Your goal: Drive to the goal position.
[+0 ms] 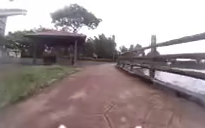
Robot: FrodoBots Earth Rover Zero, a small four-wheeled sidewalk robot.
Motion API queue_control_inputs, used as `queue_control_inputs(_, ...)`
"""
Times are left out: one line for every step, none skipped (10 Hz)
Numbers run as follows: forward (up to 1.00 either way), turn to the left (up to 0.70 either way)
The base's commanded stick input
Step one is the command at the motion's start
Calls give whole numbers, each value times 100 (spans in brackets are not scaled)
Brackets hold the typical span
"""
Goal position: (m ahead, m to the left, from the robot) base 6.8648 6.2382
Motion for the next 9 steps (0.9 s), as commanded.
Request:
queue_control_inputs(100, 10)
queue_control_inputs(100, 10)
queue_control_inputs(100, 10)
queue_control_inputs(100, 10)
queue_control_inputs(100, 10)
queue_control_inputs(100, 10)
queue_control_inputs(100, 10)
queue_control_inputs(100, 10)
queue_control_inputs(100, 10)
